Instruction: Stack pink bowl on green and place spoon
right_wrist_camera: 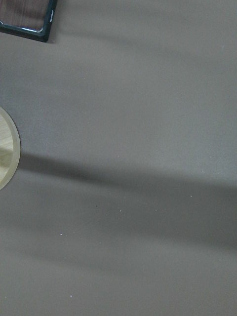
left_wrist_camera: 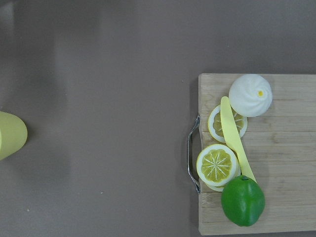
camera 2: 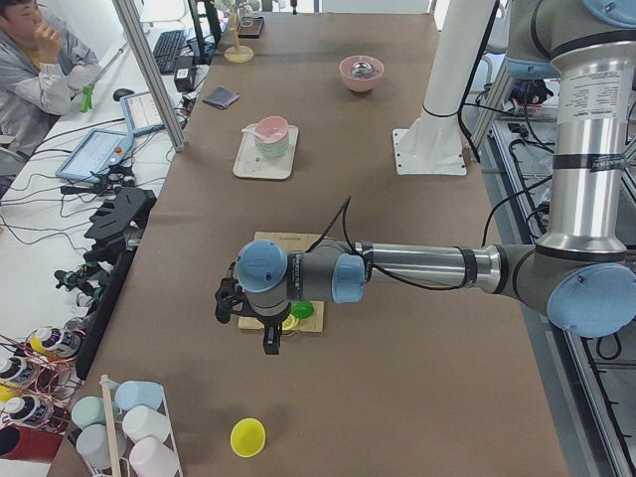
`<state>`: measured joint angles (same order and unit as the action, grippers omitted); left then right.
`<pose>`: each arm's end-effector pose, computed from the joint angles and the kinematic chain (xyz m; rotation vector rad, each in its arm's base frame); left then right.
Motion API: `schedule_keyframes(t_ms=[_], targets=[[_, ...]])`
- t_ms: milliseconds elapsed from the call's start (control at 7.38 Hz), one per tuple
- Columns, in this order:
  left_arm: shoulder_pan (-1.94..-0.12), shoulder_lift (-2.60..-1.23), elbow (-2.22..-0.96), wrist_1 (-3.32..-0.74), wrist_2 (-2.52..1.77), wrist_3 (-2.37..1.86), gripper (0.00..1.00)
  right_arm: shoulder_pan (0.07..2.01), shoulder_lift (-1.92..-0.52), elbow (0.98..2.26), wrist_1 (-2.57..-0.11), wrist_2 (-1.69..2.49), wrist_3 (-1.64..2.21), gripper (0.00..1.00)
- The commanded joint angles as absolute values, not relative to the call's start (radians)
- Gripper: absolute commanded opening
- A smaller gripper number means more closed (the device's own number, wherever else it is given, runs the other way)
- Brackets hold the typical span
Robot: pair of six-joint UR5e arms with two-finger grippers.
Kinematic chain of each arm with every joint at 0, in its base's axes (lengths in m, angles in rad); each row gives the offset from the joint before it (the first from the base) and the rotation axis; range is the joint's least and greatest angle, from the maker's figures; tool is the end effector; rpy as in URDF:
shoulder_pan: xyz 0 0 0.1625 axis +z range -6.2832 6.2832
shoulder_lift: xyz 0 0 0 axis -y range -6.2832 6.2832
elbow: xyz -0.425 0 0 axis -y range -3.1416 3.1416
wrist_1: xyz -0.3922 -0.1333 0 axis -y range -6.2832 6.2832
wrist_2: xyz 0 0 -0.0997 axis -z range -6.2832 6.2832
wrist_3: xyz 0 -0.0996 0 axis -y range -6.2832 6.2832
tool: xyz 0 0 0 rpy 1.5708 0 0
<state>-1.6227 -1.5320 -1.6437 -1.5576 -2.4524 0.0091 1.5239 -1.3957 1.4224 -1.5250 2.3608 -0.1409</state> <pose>-0.0811 -0.4729 0.6350 0.0464 0.8806 -0.0308 0.0357 -0.5729 0.6332 0.1059 -0.7870 -0.2065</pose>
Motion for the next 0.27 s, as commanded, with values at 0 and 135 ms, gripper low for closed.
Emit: schedule_keyframes(t_ms=[0,135], targets=[[-1.631,-1.493,-1.667,-1.554,-2.448,0.014,0.98,1.526,-1.42,1.45,-1.528,2.367,-0.14,1.0],[-1.631,-1.493,-1.667,-1.554,-2.448,0.014,0.98,1.526,-1.425,1.463,-1.531,2.368,-0.14,1.0]])
